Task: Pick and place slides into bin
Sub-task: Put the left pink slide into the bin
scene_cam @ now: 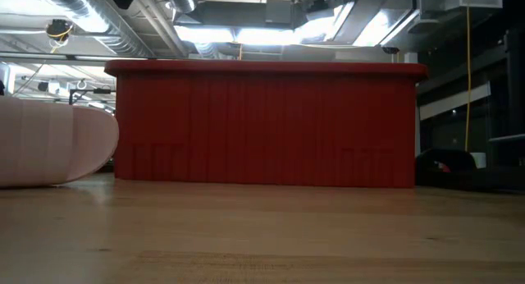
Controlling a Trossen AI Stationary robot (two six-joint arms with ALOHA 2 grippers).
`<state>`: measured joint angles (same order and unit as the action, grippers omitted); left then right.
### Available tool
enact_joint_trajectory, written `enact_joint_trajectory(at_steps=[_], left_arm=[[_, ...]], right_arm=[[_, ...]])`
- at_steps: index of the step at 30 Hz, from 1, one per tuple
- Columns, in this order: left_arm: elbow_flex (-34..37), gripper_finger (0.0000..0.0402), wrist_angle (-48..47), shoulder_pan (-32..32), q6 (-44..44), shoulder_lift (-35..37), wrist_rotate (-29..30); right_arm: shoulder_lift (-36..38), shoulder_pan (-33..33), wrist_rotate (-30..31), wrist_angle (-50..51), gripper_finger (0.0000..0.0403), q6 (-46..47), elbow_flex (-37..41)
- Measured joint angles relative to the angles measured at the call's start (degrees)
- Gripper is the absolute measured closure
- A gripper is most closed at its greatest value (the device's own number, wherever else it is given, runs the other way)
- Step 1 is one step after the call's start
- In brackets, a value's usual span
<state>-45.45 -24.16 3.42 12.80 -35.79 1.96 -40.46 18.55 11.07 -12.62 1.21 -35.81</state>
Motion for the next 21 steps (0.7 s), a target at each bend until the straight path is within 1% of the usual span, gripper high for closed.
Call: enact_joint_trajectory(at_steps=[6,12,15,17,21], left_arm=[[0.02,0.0395,-0.02,0.00,-0.06,0.00,0.00],[0.02,0.0394,0.03,0.00,-2.84,0.00,0.00],[0.04,0.0393,0.33,0.00,-2.84,0.00,0.00],[0.04,0.0394,0.33,0.00,-1.52,0.02,0.00],[0.07,0.0396,0.33,0.00,2.66,0.00,0.01]], right_arm=[[-1.62,0.00,0.00,0.09,0.0397,0.00,0.00],[-2.76,0.02,0.00,-0.02,0.0397,0.06,0.02],[-2.93,0.02,-0.01,-0.02,0.0397,1.63,0.02],[-2.93,0.02,-0.02,-0.04,0.0397,3.01,0.02],[-2.93,0.02,-0.02,-0.04,0.0397,2.84,0.02]])
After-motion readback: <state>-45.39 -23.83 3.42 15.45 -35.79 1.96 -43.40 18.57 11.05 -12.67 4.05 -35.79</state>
